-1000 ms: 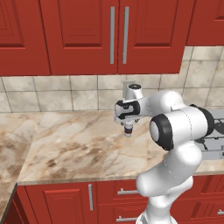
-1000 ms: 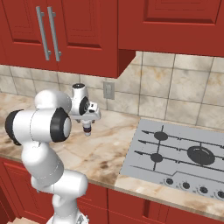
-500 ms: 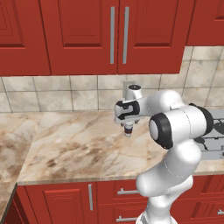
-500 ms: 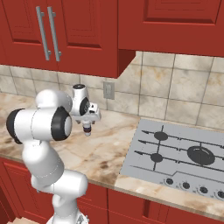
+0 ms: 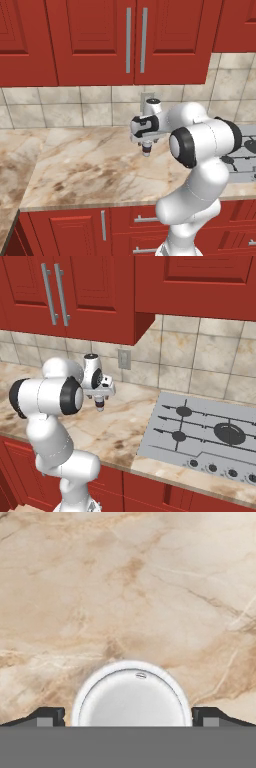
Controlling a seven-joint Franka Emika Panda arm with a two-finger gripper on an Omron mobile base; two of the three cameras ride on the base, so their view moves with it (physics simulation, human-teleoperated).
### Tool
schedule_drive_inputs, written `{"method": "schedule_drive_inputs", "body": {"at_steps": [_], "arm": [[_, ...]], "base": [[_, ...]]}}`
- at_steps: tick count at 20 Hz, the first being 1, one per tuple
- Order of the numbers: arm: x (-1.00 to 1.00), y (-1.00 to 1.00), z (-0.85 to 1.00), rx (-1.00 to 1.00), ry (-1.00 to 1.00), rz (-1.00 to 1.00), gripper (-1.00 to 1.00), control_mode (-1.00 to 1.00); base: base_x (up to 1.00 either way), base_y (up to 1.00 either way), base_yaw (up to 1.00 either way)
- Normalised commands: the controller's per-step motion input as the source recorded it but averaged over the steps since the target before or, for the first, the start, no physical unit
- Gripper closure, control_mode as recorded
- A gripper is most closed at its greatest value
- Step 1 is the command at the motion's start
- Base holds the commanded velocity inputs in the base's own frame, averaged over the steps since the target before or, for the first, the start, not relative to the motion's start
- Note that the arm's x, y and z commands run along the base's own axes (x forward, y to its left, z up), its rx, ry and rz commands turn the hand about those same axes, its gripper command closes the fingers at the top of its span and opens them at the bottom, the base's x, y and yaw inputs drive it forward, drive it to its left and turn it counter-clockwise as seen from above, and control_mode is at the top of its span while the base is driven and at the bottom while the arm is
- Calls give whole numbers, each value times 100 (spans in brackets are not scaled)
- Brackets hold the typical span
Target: Move the drinks to the dining counter.
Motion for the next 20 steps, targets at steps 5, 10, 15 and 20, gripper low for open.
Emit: {"method": "schedule_drive_inputs", "body": {"at_steps": [5,10,15,20], "arm": [[0,0,-6,0,1,0,-100,-100],[0,0,-8,0,1,0,100,-100],[2,0,-3,0,3,0,100,-100],[0,0,0,0,0,0,100,-100]], "base": [[0,0,0],[0,0,0],[0,0,0],[0,0,0]]}}
